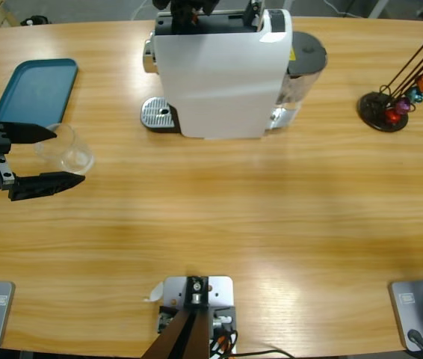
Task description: Pour coffee
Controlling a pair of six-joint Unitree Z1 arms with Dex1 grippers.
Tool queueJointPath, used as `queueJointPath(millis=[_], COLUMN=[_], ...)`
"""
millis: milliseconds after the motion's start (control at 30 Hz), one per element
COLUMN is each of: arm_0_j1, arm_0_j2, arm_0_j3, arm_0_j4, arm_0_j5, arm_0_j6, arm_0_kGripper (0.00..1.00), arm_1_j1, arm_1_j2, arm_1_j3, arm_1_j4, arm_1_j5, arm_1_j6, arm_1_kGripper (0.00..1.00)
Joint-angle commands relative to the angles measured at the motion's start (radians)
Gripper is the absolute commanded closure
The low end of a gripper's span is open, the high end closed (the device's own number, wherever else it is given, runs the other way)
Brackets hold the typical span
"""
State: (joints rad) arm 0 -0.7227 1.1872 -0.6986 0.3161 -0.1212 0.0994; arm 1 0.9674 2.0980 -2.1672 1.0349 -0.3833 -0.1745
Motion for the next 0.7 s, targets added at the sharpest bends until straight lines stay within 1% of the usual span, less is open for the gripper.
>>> queueJointPath(millis=[33, 67, 100, 133, 333, 400, 467, 500, 533, 567, 700], arm_0_j1=[0.008, 0.008, 0.008, 0.008, 0.008, 0.008, 0.008, 0.007, 0.008, 0.008, 0.008], arm_0_j2=[0.012, 0.013, 0.014, 0.014, 0.012, 0.011, 0.009, 0.009, 0.009, 0.009, 0.008], arm_0_j3=[0.04, 0.04, 0.039, 0.039, 0.041, 0.041, 0.041, 0.041, 0.041, 0.041, 0.041], arm_0_j4=[-0.011, -0.011, -0.011, -0.011, -0.013, -0.016, -0.019, -0.02, -0.022, -0.022, -0.023], arm_0_j5=[0.003, 0.003, 0.003, 0.003, 0.003, 0.003, 0.003, 0.003, 0.003, 0.003, 0.001], arm_0_j6=[0.008, 0.008, 0.008, 0.008, 0.008, 0.008, 0.008, 0.008, 0.008, 0.008, 0.008], arm_0_kGripper=[0.027, 0.027, 0.027, 0.027, 0.027, 0.027, 0.027, 0.027, 0.027, 0.027, 0.027], arm_1_j1=[-0.001, -0.001, -0.001, -0.001, -0.001, -0.001, -0.001, -0.001, -0.001, -0.001, -0.002], arm_1_j2=[0.054, 0.053, 0.052, 0.05, 0.044, 0.041, 0.029, 0.024, 0.021, 0.019, 0.02], arm_1_j3=[0.0, 0.0, -0.001, -0.004, -0.061, -0.073, -0.086, -0.092, -0.099, -0.108, -0.16], arm_1_j4=[0.015, 0.016, 0.016, 0.017, 0.042, 0.071, 0.094, 0.105, 0.114, 0.124, 0.158], arm_1_j5=[0.011, 0.02, 0.026, 0.033, 0.044, 0.039, 0.034, 0.034, 0.035, 0.035, 0.04], arm_1_j6=[0.008, 0.007, 0.007, 0.008, 0.013, 0.048, 0.116, 0.174, 0.235, 0.287, 0.479], arm_1_kGripper=[0.782, 0.782, 0.805, 0.858, 0.867, 0.867, 0.869, 0.888, 0.928, 0.992, 1.0])
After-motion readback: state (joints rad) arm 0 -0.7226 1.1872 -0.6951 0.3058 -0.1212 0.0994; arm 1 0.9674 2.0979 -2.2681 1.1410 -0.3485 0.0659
